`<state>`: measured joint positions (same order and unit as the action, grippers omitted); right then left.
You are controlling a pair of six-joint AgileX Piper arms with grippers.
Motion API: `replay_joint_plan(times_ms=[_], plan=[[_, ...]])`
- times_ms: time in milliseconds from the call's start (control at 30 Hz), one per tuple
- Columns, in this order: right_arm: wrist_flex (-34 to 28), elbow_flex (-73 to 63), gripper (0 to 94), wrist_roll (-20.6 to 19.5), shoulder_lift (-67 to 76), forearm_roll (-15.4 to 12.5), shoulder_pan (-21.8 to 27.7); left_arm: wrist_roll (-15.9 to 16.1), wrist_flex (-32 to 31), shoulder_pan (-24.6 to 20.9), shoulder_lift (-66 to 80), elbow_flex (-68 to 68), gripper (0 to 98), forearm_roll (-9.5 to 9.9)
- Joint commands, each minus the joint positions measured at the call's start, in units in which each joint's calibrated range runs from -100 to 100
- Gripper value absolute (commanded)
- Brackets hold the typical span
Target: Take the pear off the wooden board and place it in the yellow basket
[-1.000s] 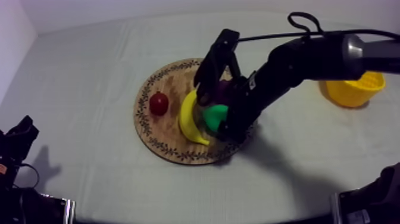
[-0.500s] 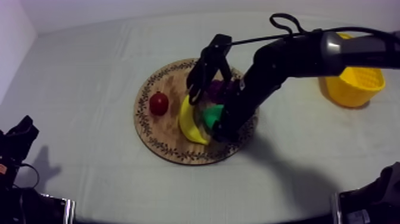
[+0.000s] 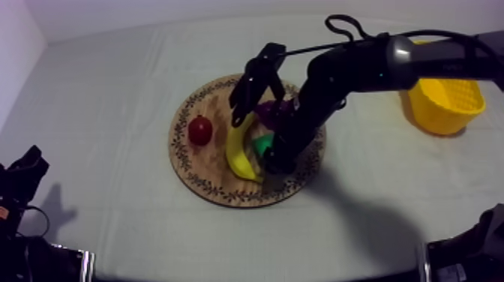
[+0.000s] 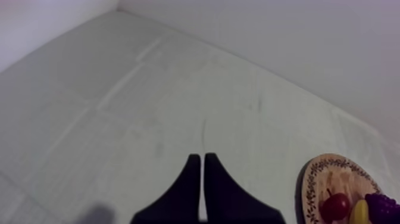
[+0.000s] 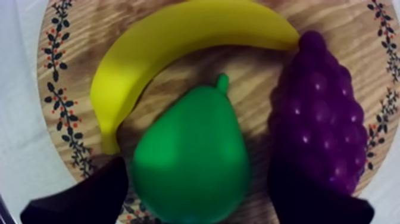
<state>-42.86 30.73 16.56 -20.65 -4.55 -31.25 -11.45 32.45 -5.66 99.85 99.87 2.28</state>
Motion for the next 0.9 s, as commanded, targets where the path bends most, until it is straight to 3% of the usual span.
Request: replay_joint_plan(times_ms=[0, 333, 867], plan=[[-0.41, -0.19, 61.8, 0.02, -0.15, 0.02, -0.10, 0.00, 0.05, -0.02, -0.02, 0.02, 0.1, 0.00], [-0.88, -0.82, 48.0, -0.08, -0.79, 0.38, -0.25, 0.00, 0.05, -0.02, -0.02, 0.02, 0.1, 0.00], [1.20, 1.59, 45.5, -1.56, 3.37, 1.96, 0.22, 0.00, 0.05, -0.02, -0.02, 0.02, 0.1, 0.00]])
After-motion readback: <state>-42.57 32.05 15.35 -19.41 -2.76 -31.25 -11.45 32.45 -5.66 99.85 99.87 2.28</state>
